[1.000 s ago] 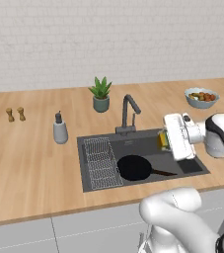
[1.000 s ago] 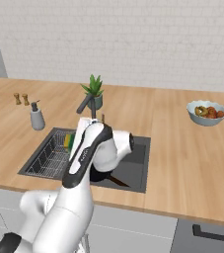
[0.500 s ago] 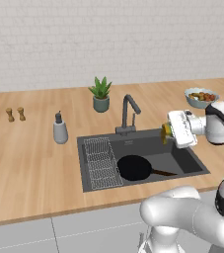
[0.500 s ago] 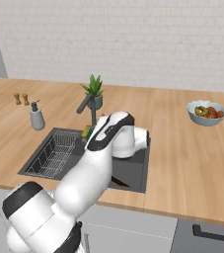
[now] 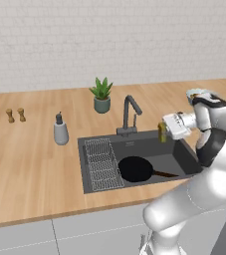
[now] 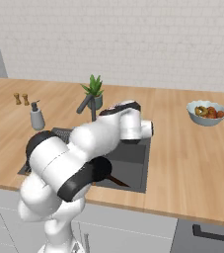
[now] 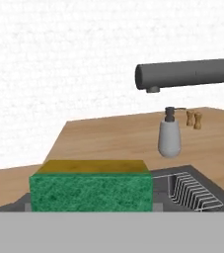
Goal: Pick the pan and sponge and place them into the sink. Then turn on the water.
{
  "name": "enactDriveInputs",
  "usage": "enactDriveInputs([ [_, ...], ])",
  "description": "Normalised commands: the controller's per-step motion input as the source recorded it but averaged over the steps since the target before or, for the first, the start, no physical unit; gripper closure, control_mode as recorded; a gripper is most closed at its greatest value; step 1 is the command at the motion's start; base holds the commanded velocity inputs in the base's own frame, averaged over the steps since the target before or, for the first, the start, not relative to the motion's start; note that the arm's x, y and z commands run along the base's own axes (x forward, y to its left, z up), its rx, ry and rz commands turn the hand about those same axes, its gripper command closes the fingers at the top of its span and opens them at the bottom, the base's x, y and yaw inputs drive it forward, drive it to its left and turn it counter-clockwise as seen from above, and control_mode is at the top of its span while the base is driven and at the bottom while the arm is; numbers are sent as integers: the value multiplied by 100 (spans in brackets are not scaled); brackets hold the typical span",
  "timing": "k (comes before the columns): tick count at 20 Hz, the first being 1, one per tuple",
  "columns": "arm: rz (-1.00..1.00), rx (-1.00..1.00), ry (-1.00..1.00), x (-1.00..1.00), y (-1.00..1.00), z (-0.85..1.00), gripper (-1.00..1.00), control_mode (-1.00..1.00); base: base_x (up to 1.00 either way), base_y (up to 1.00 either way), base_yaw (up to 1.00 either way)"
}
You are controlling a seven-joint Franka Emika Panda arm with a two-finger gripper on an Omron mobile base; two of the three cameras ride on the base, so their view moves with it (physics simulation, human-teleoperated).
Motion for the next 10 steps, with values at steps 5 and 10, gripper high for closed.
enactDriveInputs([
  [5,2,-2,6,33,-2,-73,100,-100,0,0,0],
  [10,3,0,0,25,0,-67,100,-100,0,0,0],
])
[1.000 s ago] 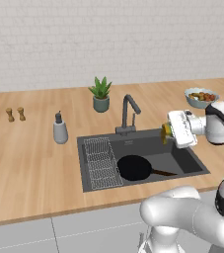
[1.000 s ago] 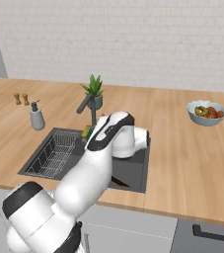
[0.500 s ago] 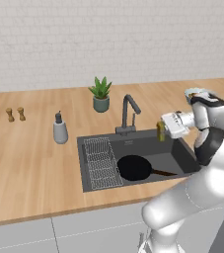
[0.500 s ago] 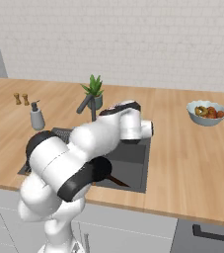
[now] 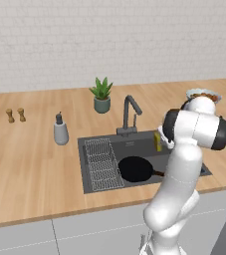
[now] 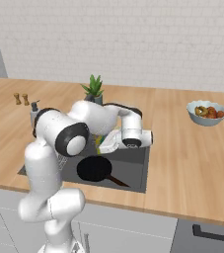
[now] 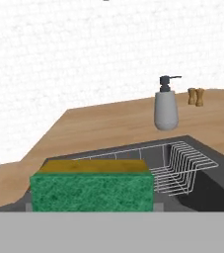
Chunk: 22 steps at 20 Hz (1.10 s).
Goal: Pick the pan and sponge and place them into the sink. Then turn on the water.
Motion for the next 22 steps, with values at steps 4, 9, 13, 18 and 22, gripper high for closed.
enactDriveInputs([
  [4,3,0,0,15,0,-62,100,-100,0,0,0],
  [9,3,0,0,1,0,-59,100,-100,0,0,0],
  [13,0,0,0,0,13,-32,100,-100,0,0,0],
  [18,0,0,-1,0,35,-17,100,-100,0,0,0],
  [22,0,-2,0,0,15,-20,100,-100,0,0,0],
])
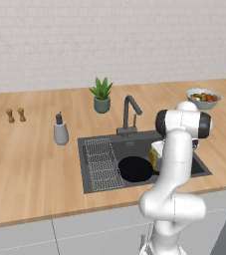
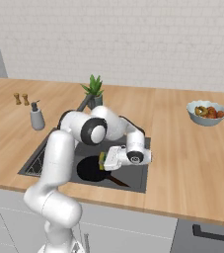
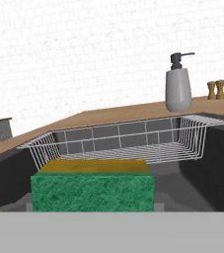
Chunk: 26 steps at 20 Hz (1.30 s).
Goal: Pick the pan and sponge and place them into the sink. Then turn on the water.
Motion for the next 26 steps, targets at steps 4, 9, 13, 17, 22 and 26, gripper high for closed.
enactDriveInputs([
  [4,0,-3,0,2,0,-33,100,-100,0,0,0],
  [9,-1,-4,0,1,7,-38,100,-100,0,0,0],
  [13,-1,0,0,0,15,-12,100,-100,0,0,0],
  [17,0,0,0,0,11,3,100,-100,0,0,0],
  [22,0,-1,0,1,23,1,100,-100,0,0,0],
  [26,0,-6,0,0,44,10,100,-100,0,0,0],
])
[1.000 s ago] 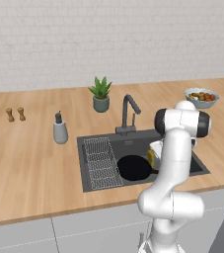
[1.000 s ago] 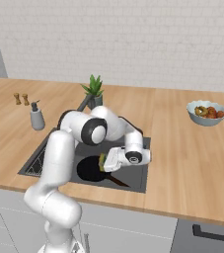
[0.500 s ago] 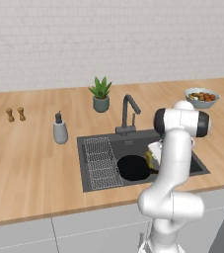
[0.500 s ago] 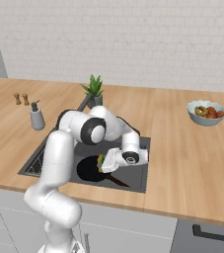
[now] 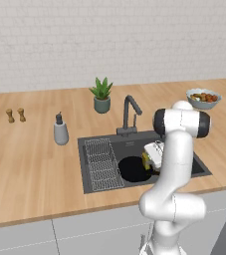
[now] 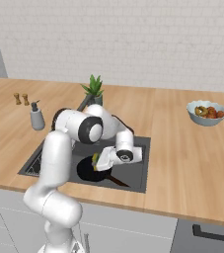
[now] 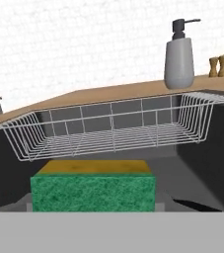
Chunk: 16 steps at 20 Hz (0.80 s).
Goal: Pick the pan and sponge and place them into the sink. Then turn on the water.
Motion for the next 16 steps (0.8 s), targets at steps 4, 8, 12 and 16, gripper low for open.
enactDriveInputs([
  [4,0,-7,0,0,26,-2,100,-100,0,0,0],
  [8,0,-10,2,0,15,-36,100,-100,0,0,0],
  [12,0,-8,3,5,7,-49,100,-100,0,0,0],
  [16,0,-2,4,19,0,-39,100,-100,0,0,0],
])
